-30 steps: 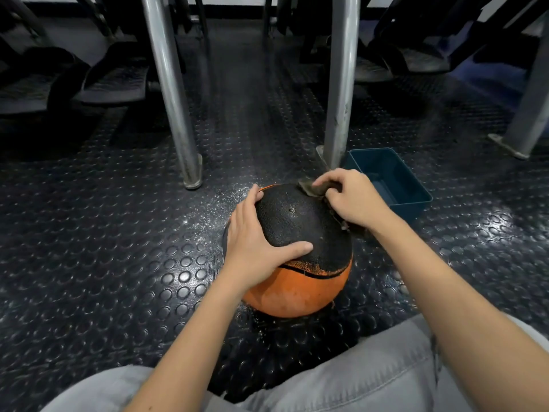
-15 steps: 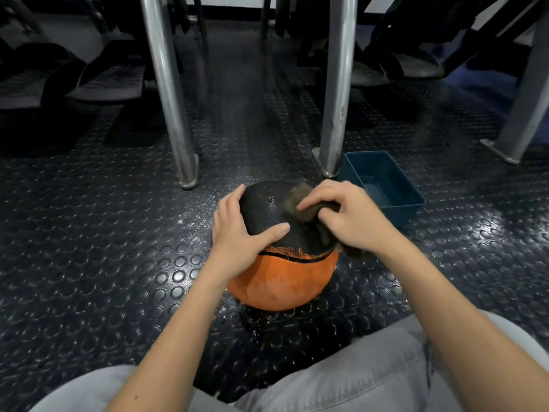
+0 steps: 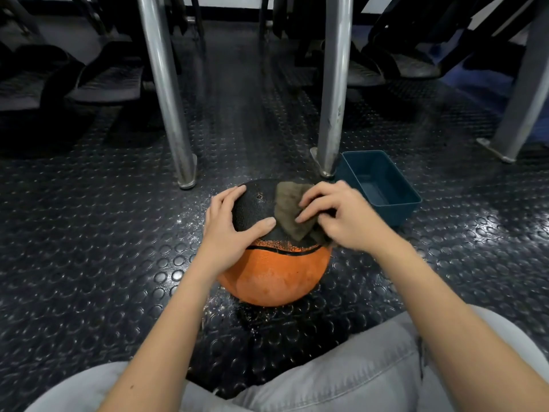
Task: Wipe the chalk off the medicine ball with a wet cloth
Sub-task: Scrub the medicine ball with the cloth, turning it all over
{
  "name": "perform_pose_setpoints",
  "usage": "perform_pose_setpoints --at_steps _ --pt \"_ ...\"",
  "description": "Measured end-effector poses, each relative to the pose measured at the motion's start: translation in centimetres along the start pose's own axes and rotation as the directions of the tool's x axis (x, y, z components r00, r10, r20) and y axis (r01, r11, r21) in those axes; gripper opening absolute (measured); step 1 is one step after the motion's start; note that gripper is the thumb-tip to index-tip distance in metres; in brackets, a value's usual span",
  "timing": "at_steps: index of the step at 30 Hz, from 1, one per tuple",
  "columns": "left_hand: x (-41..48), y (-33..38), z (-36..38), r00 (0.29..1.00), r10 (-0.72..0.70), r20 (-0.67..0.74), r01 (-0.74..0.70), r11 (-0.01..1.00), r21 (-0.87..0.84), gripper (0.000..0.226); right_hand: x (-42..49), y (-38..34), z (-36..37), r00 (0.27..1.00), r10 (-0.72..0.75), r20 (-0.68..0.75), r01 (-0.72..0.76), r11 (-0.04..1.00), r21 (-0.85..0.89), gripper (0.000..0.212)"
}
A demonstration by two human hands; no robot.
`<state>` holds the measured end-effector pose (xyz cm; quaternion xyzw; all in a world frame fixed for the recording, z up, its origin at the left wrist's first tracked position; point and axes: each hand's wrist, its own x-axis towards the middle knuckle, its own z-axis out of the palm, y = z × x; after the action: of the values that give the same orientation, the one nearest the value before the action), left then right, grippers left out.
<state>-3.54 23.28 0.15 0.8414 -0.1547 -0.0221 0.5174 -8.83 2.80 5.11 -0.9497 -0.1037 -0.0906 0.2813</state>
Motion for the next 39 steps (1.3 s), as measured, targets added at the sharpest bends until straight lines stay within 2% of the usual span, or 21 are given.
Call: perform_pose_setpoints --at_steps 3,4,5,7,9,11,13,15,17,18,20,22,23,24,26,28,29,31,32,35,39 --pt "0.1 -0.1 -0.2 1.0 -0.029 0.01 0.029 0.999 -0.042 0.085 -0.3 2.5 -0.8 0.962 0.235 -0.142 -0.268 0.914 -0.303 0.04" --pt "0.3 -0.1 -0.3 1.0 -0.027 -0.004 0.026 0.999 -0.047 0.079 -0.3 2.8 -1.0 0.94 0.256 -0.224 -0.314 0.906 -0.284 0.038" --pt "0.4 -0.2 -0.4 0.999 -0.029 -0.021 0.028 0.998 -0.054 0.074 -0.2 2.6 -0.9 0.928 0.225 -0.295 -0.294 0.932 -0.213 0.038" --pt "0.7 -0.4 -0.4 0.998 -0.045 -0.041 0.042 0.997 -0.071 0.067 0.1 0.7 -0.2 0.928 0.094 -0.36 -0.131 0.988 -0.082 0.039" --pt "0.9 -0.7 -0.6 0.997 -0.05 -0.066 0.044 0.996 -0.084 0.065 0.2 -1.2 1.5 0.956 -0.052 -0.288 0.05 0.999 -0.016 0.04" --pt "0.9 -0.9 -0.8 0.995 -0.065 -0.08 0.057 0.993 -0.101 0.064 0.4 -1.8 3.0 0.973 -0.11 -0.204 0.108 0.994 -0.018 0.041" --pt "0.9 -1.2 -1.0 0.994 -0.088 -0.072 0.077 0.988 -0.136 0.064 1.3 -0.8 3.2 0.973 -0.049 -0.226 0.02 0.991 -0.131 0.04" --pt "0.9 -1.4 -1.0 0.993 -0.092 -0.073 0.08 0.985 -0.154 0.065 1.9 0.5 2.5 0.954 0.106 -0.281 -0.181 0.95 -0.254 0.038" --pt "1.1 -1.5 -1.1 0.991 -0.096 -0.091 0.08 0.983 -0.166 0.064 1.9 0.9 2.1 0.919 0.195 -0.342 -0.279 0.935 -0.217 0.038" --pt "1.3 -1.6 -1.1 0.99 -0.105 -0.096 0.086 0.98 -0.177 0.064 1.9 0.3 2.1 0.915 0.175 -0.362 -0.251 0.952 -0.174 0.038" --pt "1.4 -2.0 -1.4 0.988 -0.124 -0.096 0.103 0.974 -0.2 0.066 1.8 -1.4 2.8 0.93 0.037 -0.367 -0.093 0.986 -0.136 0.038" --pt "1.5 -2.5 -1.8 0.984 -0.142 -0.108 0.115 0.968 -0.224 0.074 1.9 -2.8 3.9 0.94 -0.125 -0.317 0.08 0.985 -0.152 0.04" --pt "1.6 -2.6 -2.0 0.982 -0.148 -0.116 0.117 0.964 -0.24 0.078 2.0 -3.1 4.4 0.943 -0.167 -0.288 0.118 0.977 -0.18 0.041" --pt "1.6 -2.7 -2.1 0.981 -0.151 -0.118 0.117 0.96 -0.256 0.08 2.2 -2.9 4.6 0.95 -0.162 -0.269 0.105 0.971 -0.214 0.039" --pt "1.4 -2.9 -2.3 0.984 -0.148 -0.101 0.113 0.951 -0.287 0.082 2.5 -1.9 4.0 0.955 -0.042 -0.293 -0.034 0.967 -0.251 0.035" --pt "1.4 -3.0 -2.4 0.989 -0.122 -0.08 0.095 0.954 -0.284 0.081 2.3 -0.8 2.7 0.924 0.047 -0.379 -0.148 0.959 -0.242 0.033" --pt "1.4 -3.0 -2.4 0.992 -0.105 -0.073 0.082 0.959 -0.271 0.079 2.2 -0.7 2.0 0.904 0.05 -0.425 -0.15 0.967 -0.206 0.034" --pt "1.5 -3.0 -2.3 0.996 -0.072 -0.055 0.056 0.968 -0.244 0.073 1.9 -1.6 1.4 0.887 -0.021 -0.462 -0.053 0.988 -0.145 0.039" --pt "1.5 -3.0 -2.2 0.998 -0.051 -0.046 0.038 0.972 -0.232 0.069 1.7 -2.2 1.6 0.895 -0.085 -0.437 0.027 0.99 -0.138 0.042" --pt "1.4 -2.9 -1.9 0.998 0.047 -0.041 -0.054 0.98 -0.193 0.065 1.2 -2.9 3.7 0.933 -0.237 -0.272 0.206 0.969 -0.138 0.044" --pt "1.5 -2.2 -1.3 0.995 0.102 0.011 -0.098 0.982 -0.162 0.065 1.5 -1.5 4.0 0.91 -0.196 -0.365 0.117 0.966 -0.229 0.039"
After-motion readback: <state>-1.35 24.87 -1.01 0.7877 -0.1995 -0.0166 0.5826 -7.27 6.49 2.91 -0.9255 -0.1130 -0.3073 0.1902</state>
